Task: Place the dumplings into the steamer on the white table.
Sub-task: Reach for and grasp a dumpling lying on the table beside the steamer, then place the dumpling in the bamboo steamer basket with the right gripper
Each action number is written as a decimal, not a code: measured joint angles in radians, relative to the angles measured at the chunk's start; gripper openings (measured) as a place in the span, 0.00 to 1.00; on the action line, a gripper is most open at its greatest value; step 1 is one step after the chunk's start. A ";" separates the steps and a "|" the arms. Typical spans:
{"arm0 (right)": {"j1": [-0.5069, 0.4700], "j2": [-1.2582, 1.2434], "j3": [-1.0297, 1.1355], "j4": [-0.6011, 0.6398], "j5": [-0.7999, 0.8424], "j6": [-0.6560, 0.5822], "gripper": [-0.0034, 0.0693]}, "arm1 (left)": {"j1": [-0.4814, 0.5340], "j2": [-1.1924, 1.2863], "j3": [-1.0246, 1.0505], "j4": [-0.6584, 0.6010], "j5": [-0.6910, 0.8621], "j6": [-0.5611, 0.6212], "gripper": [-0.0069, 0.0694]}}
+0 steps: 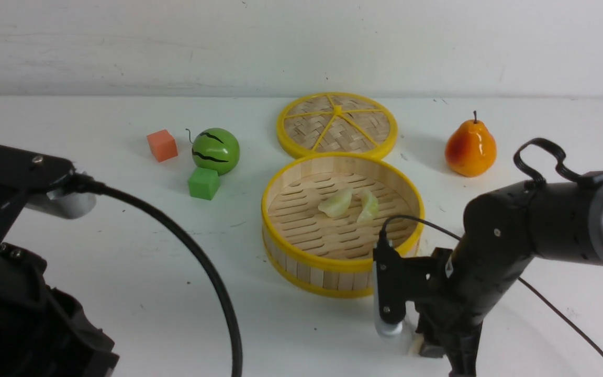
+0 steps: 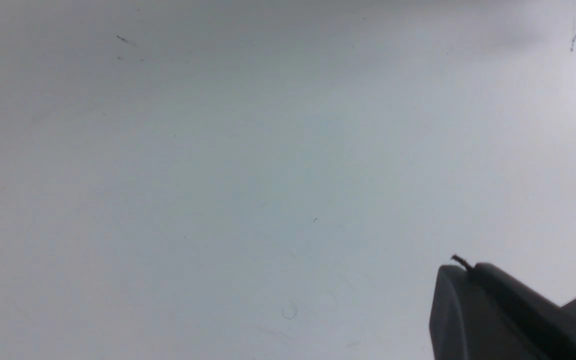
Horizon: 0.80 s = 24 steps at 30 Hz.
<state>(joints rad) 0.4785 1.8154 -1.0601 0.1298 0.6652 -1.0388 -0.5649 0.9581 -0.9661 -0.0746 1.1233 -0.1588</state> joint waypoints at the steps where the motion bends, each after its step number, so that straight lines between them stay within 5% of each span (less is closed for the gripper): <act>1: 0.000 0.000 -0.011 -0.001 0.013 0.017 0.29 | 0.000 -0.001 0.000 0.001 -0.001 0.000 0.07; 11: 0.062 -0.041 -0.402 0.005 0.257 0.437 0.31 | 0.000 -0.071 0.000 0.036 -0.046 0.004 0.07; 18: 0.121 0.063 -0.675 0.031 0.190 0.850 0.31 | 0.000 -0.247 0.025 0.039 -0.025 0.004 0.07; 24: 0.121 0.264 -0.781 0.024 0.134 0.983 0.31 | 0.000 -0.400 0.143 0.038 -0.023 0.003 0.07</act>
<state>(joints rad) 0.5993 2.0794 -1.8408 0.1537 0.7993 -0.0559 -0.5649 0.5583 -0.8233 -0.0370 1.1001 -0.1558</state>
